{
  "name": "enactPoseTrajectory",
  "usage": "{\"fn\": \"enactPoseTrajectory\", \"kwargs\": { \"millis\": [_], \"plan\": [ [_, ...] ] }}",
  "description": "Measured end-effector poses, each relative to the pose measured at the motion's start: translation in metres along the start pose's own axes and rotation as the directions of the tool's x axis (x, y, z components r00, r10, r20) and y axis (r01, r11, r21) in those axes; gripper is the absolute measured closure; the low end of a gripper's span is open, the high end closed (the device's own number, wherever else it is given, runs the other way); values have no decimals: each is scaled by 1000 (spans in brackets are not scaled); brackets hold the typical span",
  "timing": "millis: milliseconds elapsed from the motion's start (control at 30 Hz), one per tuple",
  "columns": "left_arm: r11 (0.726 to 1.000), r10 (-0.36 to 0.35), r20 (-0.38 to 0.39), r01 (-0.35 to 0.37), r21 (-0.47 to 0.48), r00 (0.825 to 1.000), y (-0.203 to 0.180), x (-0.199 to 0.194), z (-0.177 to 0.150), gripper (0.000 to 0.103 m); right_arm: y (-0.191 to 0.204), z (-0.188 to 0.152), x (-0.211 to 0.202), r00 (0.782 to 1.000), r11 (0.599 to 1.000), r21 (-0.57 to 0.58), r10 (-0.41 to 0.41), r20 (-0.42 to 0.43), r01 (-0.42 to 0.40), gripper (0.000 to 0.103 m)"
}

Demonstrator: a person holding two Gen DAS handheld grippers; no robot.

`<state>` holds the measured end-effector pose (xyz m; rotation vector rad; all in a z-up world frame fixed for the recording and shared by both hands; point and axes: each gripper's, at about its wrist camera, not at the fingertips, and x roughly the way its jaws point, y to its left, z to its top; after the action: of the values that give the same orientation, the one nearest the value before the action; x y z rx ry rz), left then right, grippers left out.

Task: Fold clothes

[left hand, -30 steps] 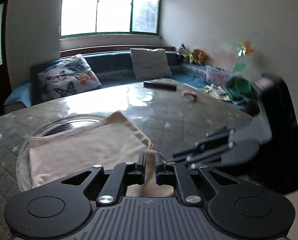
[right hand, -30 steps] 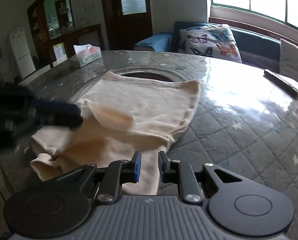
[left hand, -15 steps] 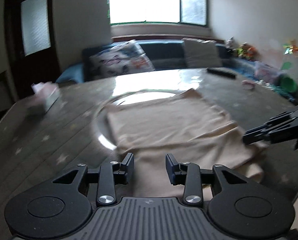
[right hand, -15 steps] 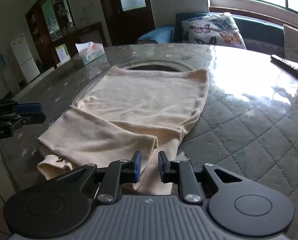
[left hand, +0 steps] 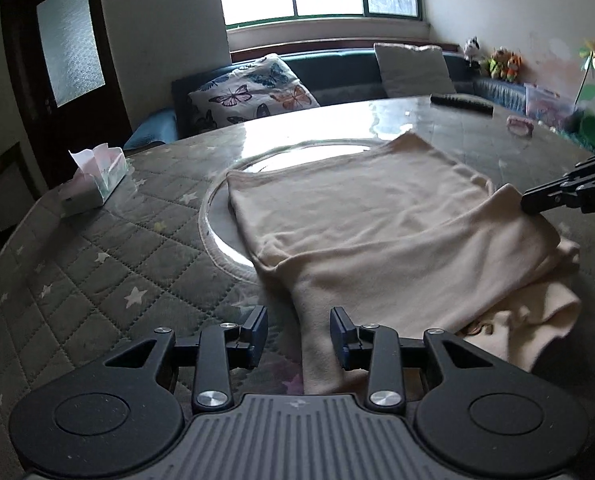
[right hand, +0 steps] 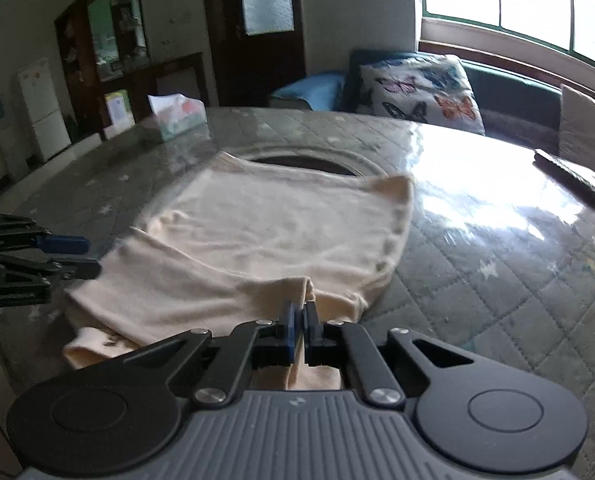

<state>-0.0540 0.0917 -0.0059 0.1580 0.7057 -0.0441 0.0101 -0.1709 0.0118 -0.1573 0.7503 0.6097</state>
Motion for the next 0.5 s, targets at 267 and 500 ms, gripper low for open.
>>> {"fn": "enactPoseTrajectory", "kwargs": {
  "millis": [267,500],
  "plan": [
    [1000,-15,53,14,4,999,-1,-7,19,73,-4,2,2,1000,1000,-6,-6,-3,6,97],
    [995,-82,48,78,65,995,-23,16,35,77,4,9,1,999,999,-35,33,17,-33,96]
  ]
}}
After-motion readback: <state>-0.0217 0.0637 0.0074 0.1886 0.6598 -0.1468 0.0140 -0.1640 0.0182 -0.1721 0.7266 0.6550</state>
